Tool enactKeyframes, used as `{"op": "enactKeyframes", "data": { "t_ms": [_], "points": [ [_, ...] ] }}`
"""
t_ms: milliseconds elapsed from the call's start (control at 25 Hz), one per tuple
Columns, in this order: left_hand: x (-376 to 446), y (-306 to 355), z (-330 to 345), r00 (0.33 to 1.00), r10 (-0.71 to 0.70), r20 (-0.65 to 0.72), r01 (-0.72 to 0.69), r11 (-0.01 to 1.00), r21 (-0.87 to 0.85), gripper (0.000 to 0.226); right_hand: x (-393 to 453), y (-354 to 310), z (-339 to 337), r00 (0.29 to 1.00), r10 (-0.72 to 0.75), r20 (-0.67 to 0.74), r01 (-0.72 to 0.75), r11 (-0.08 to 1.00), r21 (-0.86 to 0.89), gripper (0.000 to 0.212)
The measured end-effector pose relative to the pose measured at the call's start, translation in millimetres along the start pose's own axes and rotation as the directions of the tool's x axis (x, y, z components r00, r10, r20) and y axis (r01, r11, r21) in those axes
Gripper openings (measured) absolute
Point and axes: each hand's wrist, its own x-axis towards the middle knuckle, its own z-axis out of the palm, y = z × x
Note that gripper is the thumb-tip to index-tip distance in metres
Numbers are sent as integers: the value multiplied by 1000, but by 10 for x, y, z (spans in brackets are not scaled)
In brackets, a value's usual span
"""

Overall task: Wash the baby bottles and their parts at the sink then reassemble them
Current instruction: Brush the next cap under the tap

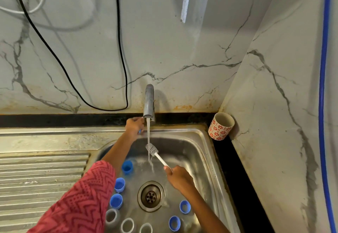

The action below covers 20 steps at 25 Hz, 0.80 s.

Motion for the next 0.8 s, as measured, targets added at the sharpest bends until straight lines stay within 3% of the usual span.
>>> {"op": "enactKeyframes", "data": {
  "t_ms": [160,360,440,520,560,640,720,800],
  "points": [
    [125,128,190,995,96,-6,-95,994,62,29,-43,187,48,999,28,29,-28,1000,-3,55],
    [24,285,332,974,128,185,-190,908,374,25,-98,163,158,999,21,31,-20,999,-35,57],
    [-44,246,197,959,160,232,-218,942,254,28,-128,124,128,1000,1,13,0,999,-50,57],
    [-130,89,58,959,181,218,-208,972,108,17,-207,114,18,1000,-9,-15,8,999,-45,56],
    [-189,-17,-4,968,146,202,-161,985,60,8,-249,129,-36,999,-10,-38,8,999,-38,55],
    [-341,-219,-133,974,-26,223,28,1000,-8,16,-349,177,-96,998,-17,-67,13,998,-55,54],
    [-490,-437,-248,930,-183,318,218,973,-78,19,-458,233,-73,1000,-12,-18,10,991,-137,52],
    [-647,-602,-339,897,-242,370,308,943,-128,15,-599,266,-55,1000,3,0,-3,981,-194,52]
  ]
}}
